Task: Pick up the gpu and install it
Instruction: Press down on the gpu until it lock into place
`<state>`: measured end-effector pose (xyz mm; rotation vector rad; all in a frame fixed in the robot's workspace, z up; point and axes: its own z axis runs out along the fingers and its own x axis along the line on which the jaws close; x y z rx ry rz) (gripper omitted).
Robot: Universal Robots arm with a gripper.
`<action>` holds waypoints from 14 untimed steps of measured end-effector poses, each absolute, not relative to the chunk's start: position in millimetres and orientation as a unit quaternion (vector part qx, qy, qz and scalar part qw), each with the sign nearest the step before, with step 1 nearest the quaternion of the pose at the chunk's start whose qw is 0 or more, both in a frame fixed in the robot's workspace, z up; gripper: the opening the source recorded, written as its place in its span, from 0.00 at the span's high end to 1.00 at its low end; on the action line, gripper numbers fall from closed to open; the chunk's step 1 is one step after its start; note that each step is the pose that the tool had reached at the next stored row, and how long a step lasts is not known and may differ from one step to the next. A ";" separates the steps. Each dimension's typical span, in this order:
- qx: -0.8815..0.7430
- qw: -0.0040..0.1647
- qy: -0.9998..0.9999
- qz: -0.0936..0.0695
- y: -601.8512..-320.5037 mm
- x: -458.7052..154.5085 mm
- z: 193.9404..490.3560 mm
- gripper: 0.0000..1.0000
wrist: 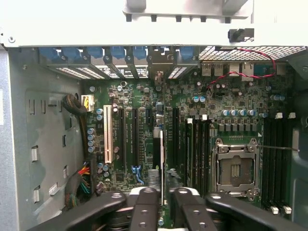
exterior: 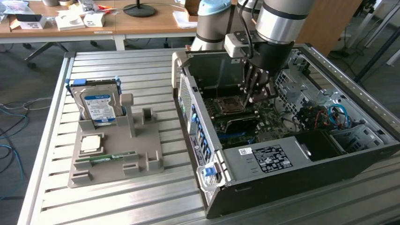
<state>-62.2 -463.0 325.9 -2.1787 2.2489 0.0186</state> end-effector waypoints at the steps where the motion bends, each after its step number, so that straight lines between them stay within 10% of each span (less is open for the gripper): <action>1: -0.696 0.005 0.718 0.006 -463.0 -62.2 325.9 0.83; 14: -0.696 0.005 0.718 0.006 -463.0 -62.2 325.9 0.89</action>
